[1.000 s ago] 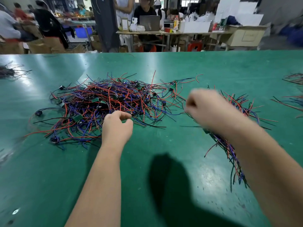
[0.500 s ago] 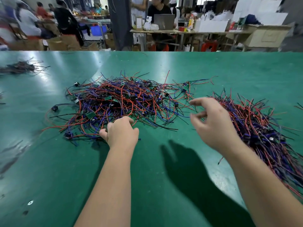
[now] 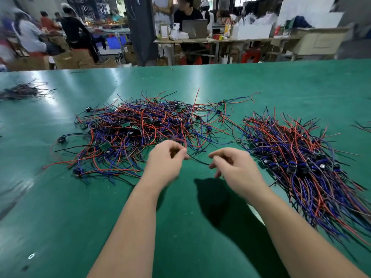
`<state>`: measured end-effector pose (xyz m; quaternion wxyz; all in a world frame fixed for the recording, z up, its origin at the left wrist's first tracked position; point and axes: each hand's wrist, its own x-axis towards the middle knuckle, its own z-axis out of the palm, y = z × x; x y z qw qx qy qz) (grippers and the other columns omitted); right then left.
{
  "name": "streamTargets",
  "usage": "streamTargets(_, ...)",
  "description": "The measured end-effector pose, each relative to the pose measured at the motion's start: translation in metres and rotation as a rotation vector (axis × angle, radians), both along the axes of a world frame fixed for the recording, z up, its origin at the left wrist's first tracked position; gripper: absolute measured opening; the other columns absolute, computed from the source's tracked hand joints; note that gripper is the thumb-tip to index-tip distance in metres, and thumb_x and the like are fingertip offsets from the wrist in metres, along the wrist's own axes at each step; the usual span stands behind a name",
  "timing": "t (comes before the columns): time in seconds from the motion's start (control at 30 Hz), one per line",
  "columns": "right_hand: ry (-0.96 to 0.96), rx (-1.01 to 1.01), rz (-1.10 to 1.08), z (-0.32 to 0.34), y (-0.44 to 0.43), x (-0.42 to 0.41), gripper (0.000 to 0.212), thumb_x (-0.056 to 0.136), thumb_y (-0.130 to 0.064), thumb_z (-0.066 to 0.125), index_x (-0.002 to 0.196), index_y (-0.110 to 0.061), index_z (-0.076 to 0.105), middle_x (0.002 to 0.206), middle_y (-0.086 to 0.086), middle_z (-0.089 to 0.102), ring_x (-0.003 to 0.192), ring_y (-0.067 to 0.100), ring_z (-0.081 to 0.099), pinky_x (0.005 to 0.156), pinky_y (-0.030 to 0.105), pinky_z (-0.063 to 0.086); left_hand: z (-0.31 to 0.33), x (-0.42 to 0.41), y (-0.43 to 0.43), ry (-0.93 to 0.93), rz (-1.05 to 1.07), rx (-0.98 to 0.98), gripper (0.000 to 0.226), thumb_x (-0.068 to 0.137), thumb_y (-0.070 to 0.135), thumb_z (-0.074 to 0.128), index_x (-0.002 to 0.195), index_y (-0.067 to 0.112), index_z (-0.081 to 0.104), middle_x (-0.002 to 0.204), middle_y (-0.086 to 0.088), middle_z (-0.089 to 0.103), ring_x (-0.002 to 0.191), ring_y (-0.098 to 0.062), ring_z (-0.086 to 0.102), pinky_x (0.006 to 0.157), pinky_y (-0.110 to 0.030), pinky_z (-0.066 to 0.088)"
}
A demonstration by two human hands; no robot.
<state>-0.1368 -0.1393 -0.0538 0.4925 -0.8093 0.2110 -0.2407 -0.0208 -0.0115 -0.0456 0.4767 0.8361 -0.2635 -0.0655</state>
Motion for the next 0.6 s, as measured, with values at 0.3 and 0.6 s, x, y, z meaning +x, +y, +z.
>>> streamTargets(0.3, -0.172, 0.810, 0.122, 0.022, -0.009, -0.010, 0.031, 0.055, -0.018, 0.075, 0.085, -0.011, 0.070, 0.082, 0.008, 0.074, 0.047, 0.005, 0.047, 0.051, 0.018, 0.038, 0.012, -0.039, -0.005, 0.331, -0.743, -0.147, 0.013, 0.085, 0.001, 0.067, 0.078, 0.012, 0.064, 0.074, 0.001, 0.072, 0.070, -0.010, 0.064, 0.069, -0.019, 0.050)
streamTargets(0.6, -0.484, 1.087, 0.322, 0.032, -0.009, -0.013, 0.018, 0.070, -0.004, 0.059, 0.072, -0.016, 0.072, 0.083, 0.010, 0.072, 0.039, 0.005, 0.041, 0.044, 0.016, 0.040, 0.013, -0.022, -0.011, 0.345, -0.078, -0.267, 0.041, 0.100, 0.040, 0.039, 0.076, 0.019, 0.065, 0.067, 0.005, 0.070, 0.050, -0.005, 0.057, 0.050, -0.020, 0.041)
